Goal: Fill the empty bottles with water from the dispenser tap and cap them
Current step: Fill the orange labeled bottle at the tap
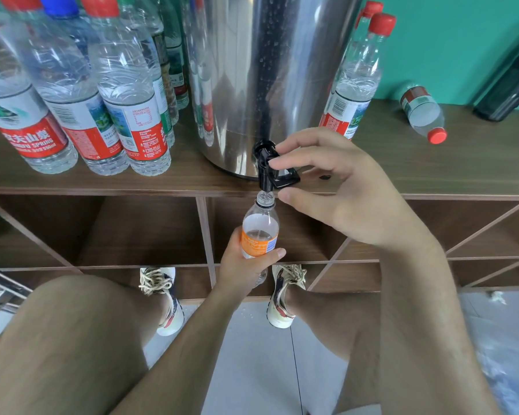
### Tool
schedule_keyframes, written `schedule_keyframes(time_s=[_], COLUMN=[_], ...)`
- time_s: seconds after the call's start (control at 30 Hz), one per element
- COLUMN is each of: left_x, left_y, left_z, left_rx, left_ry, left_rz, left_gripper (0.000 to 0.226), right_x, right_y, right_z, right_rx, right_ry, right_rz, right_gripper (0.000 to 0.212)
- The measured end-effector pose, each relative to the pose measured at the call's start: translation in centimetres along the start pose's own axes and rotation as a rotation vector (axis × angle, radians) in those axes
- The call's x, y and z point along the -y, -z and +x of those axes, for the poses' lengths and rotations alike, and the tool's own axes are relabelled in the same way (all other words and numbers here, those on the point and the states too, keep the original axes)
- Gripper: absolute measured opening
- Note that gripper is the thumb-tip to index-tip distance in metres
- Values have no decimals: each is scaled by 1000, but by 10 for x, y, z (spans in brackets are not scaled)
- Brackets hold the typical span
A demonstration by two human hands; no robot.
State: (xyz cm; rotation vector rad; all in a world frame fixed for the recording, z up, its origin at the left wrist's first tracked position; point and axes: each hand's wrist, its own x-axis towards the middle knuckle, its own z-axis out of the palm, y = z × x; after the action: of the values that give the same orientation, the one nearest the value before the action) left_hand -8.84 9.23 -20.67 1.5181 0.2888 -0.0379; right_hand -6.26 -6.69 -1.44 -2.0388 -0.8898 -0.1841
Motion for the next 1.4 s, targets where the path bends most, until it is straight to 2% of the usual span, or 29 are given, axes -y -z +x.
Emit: schedule_keyframes(time_s=[0.7,1.4], left_x=[-4,-5], left_y=[1,0], left_z=[-2,-2], left_rx=[-9,-11], left_ry=[15,25], left_rz=[19,37], left_gripper=[58,59], right_x=[-9,-9], right_y=[4,8], right_z=[-1,-2], right_rx=[24,31], right_ry=[7,-55], right_rz=[51,122], right_gripper=[21,23])
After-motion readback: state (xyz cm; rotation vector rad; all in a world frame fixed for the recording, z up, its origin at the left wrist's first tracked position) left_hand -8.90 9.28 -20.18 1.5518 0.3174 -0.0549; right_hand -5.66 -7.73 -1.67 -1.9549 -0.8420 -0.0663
